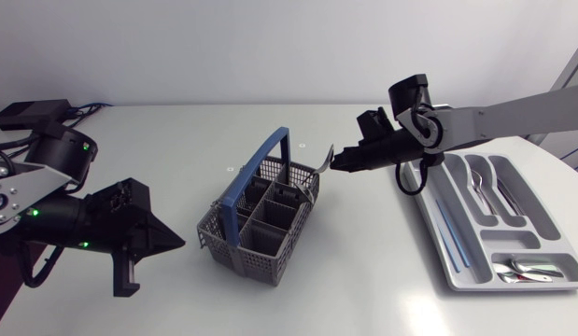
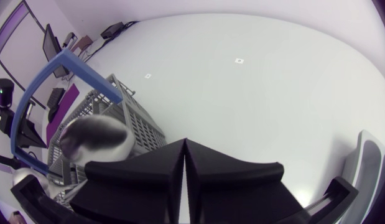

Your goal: Sort the cutlery from the basket into the organizer compartments.

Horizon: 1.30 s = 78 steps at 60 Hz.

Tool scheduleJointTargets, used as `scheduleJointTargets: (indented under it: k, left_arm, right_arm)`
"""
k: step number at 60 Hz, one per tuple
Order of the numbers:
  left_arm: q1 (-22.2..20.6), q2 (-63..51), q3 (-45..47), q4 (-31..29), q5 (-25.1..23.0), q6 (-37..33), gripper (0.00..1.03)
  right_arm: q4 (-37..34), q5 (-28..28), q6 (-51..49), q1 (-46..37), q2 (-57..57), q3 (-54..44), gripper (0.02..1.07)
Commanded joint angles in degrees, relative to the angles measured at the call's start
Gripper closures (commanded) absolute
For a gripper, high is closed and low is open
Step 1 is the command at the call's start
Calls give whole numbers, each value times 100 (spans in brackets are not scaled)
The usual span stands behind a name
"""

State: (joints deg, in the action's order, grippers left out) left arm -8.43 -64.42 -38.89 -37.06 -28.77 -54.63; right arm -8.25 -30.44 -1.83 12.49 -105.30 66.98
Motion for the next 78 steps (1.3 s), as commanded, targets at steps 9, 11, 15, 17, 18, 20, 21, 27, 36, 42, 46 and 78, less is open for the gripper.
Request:
scheduleJointTargets:
  k: [9, 11, 15, 17, 18, 20, 21, 27, 36, 42, 46, 78]
  left_arm:
    - [-151, -606, 304, 428, -181, -338, 100]
    - [-212, -773, 304, 489, -199, -338, 100]
    - [-318, -993, 286, 630, -234, -311, 100]
    - [-335, -1055, 286, 753, -243, -259, 100]
    - [-335, -1116, 286, 841, -243, -206, 100]
    - [-344, -1204, 277, 964, -243, -153, 100]
    - [-353, -1248, 277, 1008, -243, -153, 100]
    - [-379, -1441, 268, 1333, -251, 5, 100]
    - [-335, -1512, 154, 1570, -269, 181, 100]
    - [-274, -1600, 40, 1702, -287, 286, 100]
    - [-265, -1661, 5, 1790, -295, 330, 100]
    - [-133, -2312, -751, 2159, -304, 717, 100]
  right_arm:
    - [-555, -815, 534, -177, -1116, 1036, 101]
    - [-616, -911, 578, -177, -1248, 1151, 101]
    - [-775, -1166, 648, -150, -1485, 1335, 101]
    - [-836, -1245, 640, -124, -1547, 1370, 101]
    - [-845, -1272, 648, -115, -1564, 1379, 101]
    - [-845, -1325, 657, -89, -1582, 1388, 101]
    - [-854, -1351, 657, -80, -1591, 1388, 101]
    - [-968, -1597, 648, -45, -1617, 1423, 101]
    - [-1232, -1905, 446, -54, -1511, 1291, 101]
    - [-1232, -1966, 314, -45, -1221, 940, 101]
    - [-1196, -2036, 270, -45, -1072, 702, 101]
    - [-1232, -2379, 16, -98, -70, -572, 101]
